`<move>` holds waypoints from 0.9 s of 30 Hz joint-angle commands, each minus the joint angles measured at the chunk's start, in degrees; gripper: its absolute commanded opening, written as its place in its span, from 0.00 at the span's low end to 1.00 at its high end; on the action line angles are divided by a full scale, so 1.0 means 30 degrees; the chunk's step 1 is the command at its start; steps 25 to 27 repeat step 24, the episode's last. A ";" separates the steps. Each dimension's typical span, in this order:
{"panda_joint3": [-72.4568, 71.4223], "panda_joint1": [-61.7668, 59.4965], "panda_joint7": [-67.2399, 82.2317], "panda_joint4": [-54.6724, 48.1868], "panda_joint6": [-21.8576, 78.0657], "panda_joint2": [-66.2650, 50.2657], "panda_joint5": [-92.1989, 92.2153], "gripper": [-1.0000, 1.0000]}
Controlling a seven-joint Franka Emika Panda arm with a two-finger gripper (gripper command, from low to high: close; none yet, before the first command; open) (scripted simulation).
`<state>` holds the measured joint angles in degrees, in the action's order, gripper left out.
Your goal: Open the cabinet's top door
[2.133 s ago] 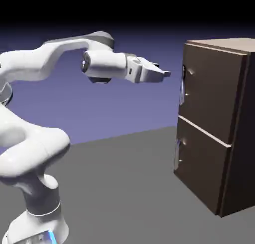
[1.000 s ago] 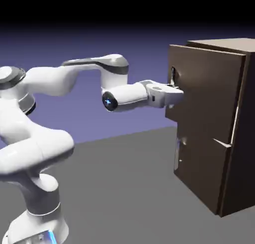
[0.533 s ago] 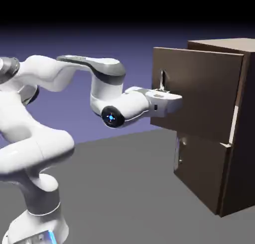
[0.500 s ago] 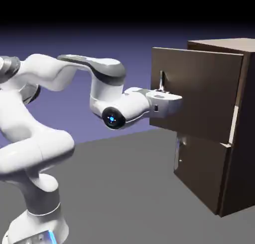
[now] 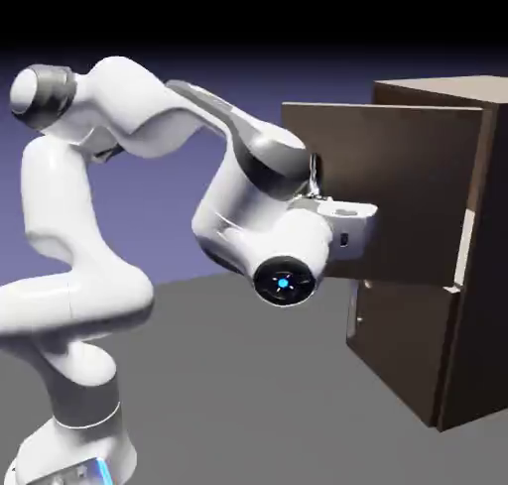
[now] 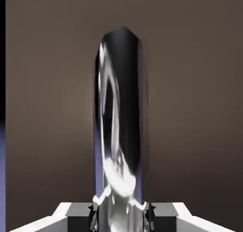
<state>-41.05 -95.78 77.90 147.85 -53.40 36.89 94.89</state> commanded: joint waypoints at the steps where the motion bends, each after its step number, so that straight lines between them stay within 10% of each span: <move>1: -0.0140 -0.0361 0.0368 -0.0531 0.0223 -0.0693 -0.0711 0.00; 22: -0.2886 -0.1739 0.1352 -1.1662 0.0466 -1.5181 -1.2407 0.00; 23: -0.2886 -0.1739 0.1351 -1.1662 0.0466 -1.5182 -1.2407 1.00; 27: -0.2886 -0.1739 0.1351 -1.1662 0.0466 -1.5182 -1.2407 1.00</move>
